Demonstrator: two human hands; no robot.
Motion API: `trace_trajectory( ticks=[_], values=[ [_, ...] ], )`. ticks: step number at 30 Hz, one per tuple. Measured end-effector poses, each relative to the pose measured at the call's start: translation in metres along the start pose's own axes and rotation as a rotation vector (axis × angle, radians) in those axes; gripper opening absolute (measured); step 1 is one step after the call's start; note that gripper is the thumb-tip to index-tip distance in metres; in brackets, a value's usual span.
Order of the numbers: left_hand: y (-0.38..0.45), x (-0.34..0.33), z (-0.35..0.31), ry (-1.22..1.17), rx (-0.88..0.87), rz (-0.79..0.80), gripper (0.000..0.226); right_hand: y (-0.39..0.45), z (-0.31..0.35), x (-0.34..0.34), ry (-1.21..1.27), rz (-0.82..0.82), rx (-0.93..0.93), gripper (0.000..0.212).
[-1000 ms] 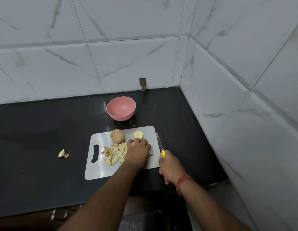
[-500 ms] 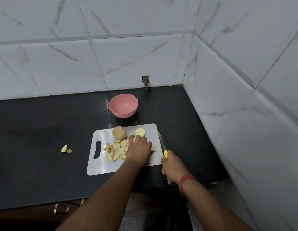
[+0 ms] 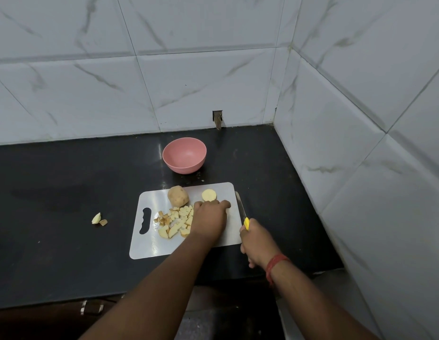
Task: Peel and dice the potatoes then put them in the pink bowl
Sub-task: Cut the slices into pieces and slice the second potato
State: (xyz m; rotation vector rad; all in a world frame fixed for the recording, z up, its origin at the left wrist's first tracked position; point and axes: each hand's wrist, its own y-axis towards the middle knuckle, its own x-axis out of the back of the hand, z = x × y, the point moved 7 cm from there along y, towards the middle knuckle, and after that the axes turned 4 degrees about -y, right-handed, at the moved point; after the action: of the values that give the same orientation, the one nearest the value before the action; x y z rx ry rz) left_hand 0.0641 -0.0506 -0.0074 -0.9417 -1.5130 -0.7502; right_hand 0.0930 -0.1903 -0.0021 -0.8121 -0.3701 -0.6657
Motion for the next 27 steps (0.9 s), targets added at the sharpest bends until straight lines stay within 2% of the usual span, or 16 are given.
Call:
trace_trajectory(
  ticks=[2, 5, 9, 13, 18, 27],
  values=[
    [0.002, -0.004, 0.007, -0.084, 0.058, 0.021, 0.033, 0.002, 0.000, -0.001, -0.010, 0.005, -0.002, 0.019],
    [0.001, -0.009, 0.011, -0.013, -0.037, 0.049, 0.029, 0.004, 0.001, -0.003, -0.019, 0.015, -0.009, 0.019],
    [0.001, -0.011, 0.027, 0.016, -0.028, 0.062, 0.047, 0.007, 0.002, -0.006, -0.018, 0.028, -0.032, 0.021],
    [0.003, -0.013, 0.030, 0.029, -0.048, 0.046, 0.040, 0.008, 0.000, -0.016, 0.011, 0.092, -0.090, 0.020],
    [0.005, -0.014, 0.025, 0.036, -0.031, 0.026, 0.036, 0.010, 0.010, -0.023, -0.144, 0.067, 0.025, 0.037],
    [0.007, -0.012, 0.025, 0.071, -0.121, 0.037, 0.035, 0.015, 0.019, -0.028, -0.262, 0.090, 0.051, 0.039]
  ],
)
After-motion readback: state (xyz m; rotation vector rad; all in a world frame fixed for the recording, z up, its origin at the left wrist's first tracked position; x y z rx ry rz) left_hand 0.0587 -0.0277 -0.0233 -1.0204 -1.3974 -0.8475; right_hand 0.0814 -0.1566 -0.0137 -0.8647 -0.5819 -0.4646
